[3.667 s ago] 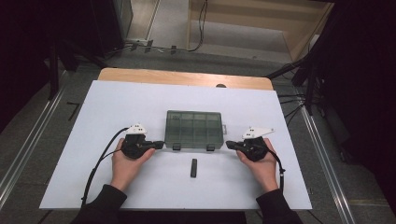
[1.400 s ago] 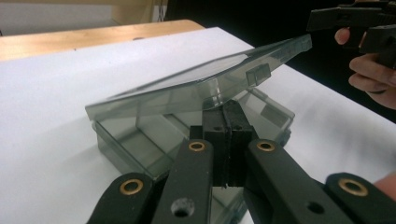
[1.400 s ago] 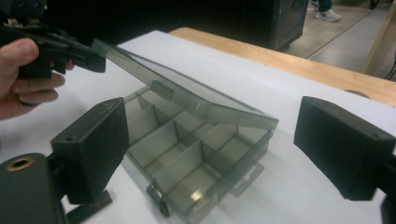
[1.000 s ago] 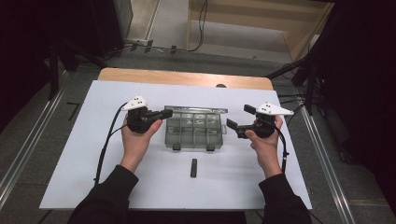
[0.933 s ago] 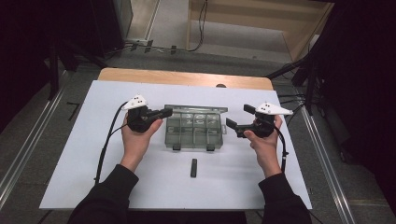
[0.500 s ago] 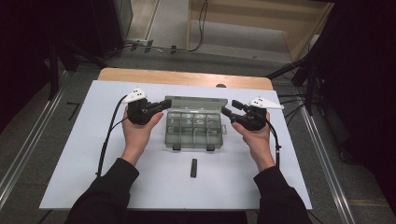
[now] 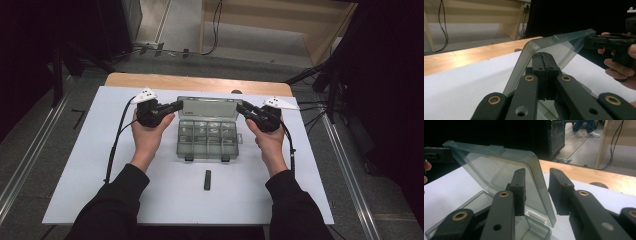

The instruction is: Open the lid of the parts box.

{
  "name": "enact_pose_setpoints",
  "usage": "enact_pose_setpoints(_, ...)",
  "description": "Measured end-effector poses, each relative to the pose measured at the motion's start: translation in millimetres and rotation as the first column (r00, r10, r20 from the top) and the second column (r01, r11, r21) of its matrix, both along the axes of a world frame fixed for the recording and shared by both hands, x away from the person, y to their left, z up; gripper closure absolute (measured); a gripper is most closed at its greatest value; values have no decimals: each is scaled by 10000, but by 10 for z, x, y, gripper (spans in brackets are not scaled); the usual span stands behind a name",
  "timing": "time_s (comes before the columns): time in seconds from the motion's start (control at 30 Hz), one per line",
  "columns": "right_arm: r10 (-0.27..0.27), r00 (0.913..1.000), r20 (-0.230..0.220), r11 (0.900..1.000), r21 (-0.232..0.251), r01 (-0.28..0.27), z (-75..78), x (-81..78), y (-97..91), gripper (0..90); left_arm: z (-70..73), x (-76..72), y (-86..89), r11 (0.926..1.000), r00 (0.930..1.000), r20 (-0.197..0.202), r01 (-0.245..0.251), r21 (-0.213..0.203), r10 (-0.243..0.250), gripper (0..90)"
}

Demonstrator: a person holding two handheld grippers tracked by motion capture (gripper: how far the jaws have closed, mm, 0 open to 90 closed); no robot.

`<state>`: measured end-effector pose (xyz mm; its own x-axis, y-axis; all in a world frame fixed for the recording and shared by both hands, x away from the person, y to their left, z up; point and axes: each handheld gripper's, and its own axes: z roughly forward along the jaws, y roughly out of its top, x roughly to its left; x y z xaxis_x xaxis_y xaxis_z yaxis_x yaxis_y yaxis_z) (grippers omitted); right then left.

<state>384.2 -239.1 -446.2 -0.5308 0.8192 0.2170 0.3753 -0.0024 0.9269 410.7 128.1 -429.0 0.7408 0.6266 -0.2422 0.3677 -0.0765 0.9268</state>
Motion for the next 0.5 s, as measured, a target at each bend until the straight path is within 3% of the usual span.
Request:
enact_pose_setpoints(0.3, -498, 9988, 3, 9988, -15, 498, 13, 62, 14, 770, -37, 22, 41, 10000, 10000, 74, -18, 70, 17, 893)
enact_pose_setpoints(0.43, -568, 9983, -137, 9984, -26, 567, 16, 85, 12, 784, -90, -53, 118, 9996, 9994, 303, 195, -191, -190, 880)
enact_pose_setpoints(0.47, -593, 9982, -111, 9981, -165, 591, 28, 94, 19, 787, -105, -60, 135, 9996, 9995, 291, 147, -228, -140, 821)
enact_pose_setpoints(0.5, -593, 9982, -111, 9981, -165, 591, 28, 94, 19, 787, -126, -63, 150, 9998, 9998, 222, 4, -205, 1, 821)
